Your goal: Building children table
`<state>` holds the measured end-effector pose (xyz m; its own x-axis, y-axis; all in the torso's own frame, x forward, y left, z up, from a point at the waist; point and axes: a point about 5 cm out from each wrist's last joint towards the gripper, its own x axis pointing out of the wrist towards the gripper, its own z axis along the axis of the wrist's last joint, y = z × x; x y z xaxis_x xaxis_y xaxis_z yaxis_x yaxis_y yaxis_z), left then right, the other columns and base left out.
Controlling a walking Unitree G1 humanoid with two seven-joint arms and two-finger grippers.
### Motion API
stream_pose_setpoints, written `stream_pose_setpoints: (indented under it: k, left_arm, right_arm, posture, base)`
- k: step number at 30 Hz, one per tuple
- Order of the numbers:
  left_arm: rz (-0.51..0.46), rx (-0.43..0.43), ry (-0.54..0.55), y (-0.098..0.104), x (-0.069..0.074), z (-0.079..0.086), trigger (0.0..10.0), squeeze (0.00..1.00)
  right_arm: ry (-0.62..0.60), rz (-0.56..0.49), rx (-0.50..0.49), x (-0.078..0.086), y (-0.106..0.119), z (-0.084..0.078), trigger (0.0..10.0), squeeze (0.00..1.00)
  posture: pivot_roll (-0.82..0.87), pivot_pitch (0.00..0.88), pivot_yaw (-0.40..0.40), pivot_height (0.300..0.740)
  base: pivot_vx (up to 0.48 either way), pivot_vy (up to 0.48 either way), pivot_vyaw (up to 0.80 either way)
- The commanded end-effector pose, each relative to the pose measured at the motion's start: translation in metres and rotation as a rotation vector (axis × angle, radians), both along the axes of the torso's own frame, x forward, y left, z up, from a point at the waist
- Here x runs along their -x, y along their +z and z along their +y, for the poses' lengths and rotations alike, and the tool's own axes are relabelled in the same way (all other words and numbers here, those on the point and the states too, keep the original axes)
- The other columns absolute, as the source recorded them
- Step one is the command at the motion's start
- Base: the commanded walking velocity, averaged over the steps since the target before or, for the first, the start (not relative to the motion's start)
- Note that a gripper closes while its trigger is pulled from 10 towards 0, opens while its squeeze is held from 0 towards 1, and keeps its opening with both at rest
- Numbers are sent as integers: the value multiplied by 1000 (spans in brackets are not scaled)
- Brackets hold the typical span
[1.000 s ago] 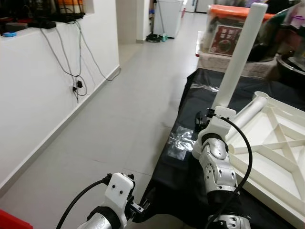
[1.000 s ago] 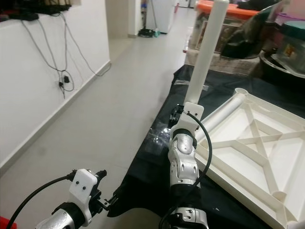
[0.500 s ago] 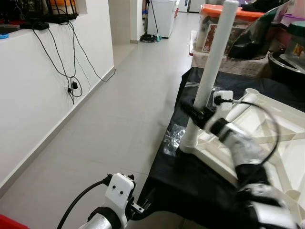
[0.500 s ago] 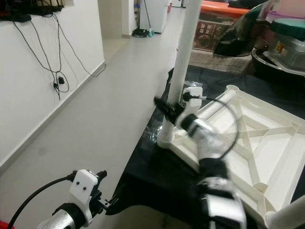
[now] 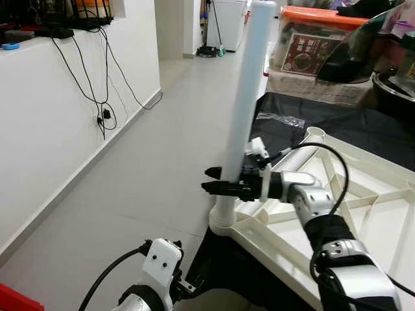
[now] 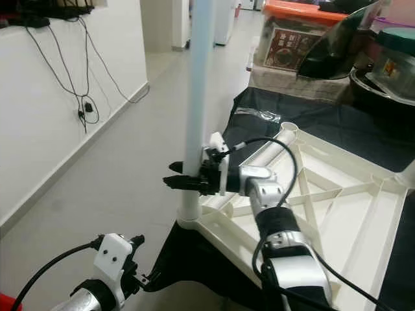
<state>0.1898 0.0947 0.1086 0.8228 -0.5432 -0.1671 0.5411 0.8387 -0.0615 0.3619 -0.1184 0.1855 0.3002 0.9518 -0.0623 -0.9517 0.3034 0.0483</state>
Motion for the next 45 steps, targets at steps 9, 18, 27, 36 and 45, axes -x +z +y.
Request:
stream_pose_setpoints:
  k: [9,18,27,36,45]
  left_arm:
    - [11,-2,-13,-1,0,0,10000,0]
    - [9,-7,-16,-1,-2,1,10000,0]
    - [4,-6,-12,-1,-3,1,10000,0]
    - [2,-4,-5,0,-4,1,10000,0]
    - [1,-5,-5,0,-5,1,10000,0]
  right_arm:
    - [-1198,-19,-17,-25,-4,-72,0,0]
    - [-1662,4,-56,10,-20,-84,0,0]
    - [-1748,15,-65,31,-23,-56,10000,0]
    - [-1565,-135,-150,20,-9,-54,10000,0]
    - [-1504,-176,-143,19,-5,-79,10000,0]
  posture:
    - [137,28,-72,740]
    - [138,28,-68,740]
    - [128,30,-67,740]
    - [131,31,-72,740]
    - [128,33,-74,740]
  base:
    - [0,0,0]
    - [0,0,0]
    - [0,0,0]
    - [0,0,0]
    - [0,0,0]
